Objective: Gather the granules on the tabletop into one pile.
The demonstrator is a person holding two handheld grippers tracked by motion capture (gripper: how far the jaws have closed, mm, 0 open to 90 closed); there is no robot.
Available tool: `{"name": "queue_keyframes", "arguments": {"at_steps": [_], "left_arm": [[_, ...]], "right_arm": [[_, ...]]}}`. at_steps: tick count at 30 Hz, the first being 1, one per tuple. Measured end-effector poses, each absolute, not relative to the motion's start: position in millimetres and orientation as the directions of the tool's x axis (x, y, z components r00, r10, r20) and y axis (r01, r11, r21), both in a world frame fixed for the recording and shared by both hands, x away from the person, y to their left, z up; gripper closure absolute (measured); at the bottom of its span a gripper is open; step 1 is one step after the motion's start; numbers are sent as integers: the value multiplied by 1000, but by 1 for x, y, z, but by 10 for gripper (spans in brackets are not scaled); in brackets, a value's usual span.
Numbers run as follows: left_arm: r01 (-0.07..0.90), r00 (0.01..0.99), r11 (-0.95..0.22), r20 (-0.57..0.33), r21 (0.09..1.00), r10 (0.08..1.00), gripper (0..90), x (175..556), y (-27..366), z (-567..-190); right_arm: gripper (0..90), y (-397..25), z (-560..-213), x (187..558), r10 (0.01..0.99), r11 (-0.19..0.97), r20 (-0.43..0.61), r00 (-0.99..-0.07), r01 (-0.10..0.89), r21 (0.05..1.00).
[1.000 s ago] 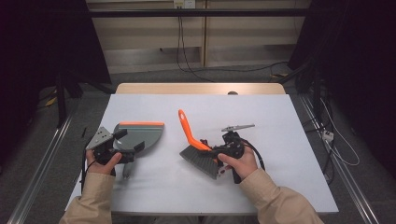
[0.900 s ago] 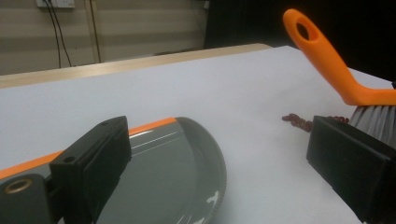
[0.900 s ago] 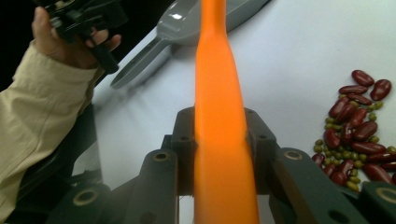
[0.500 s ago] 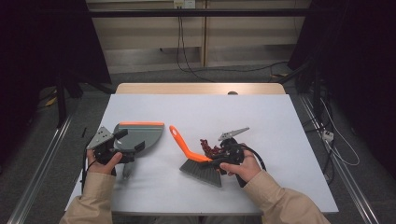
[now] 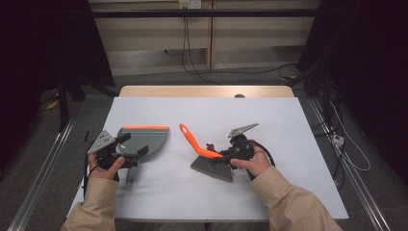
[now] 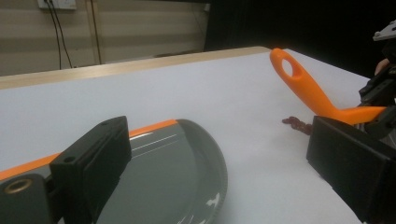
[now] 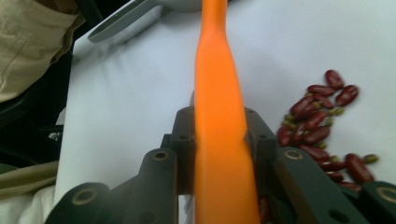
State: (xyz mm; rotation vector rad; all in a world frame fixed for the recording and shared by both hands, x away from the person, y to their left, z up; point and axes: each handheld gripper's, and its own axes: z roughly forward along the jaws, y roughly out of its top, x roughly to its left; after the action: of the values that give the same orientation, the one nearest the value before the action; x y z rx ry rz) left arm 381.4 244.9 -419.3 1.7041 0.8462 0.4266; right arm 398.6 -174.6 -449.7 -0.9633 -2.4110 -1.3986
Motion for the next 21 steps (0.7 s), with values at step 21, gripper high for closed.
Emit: {"name": "queue_keyframes", "arguments": {"at_steps": [21], "left_arm": [[315, 677, -115, -138, 942, 723, 62, 382, 245, -420]], "right_arm": [[708, -184, -450, 422, 456, 338, 431, -779, 600, 726]]}}
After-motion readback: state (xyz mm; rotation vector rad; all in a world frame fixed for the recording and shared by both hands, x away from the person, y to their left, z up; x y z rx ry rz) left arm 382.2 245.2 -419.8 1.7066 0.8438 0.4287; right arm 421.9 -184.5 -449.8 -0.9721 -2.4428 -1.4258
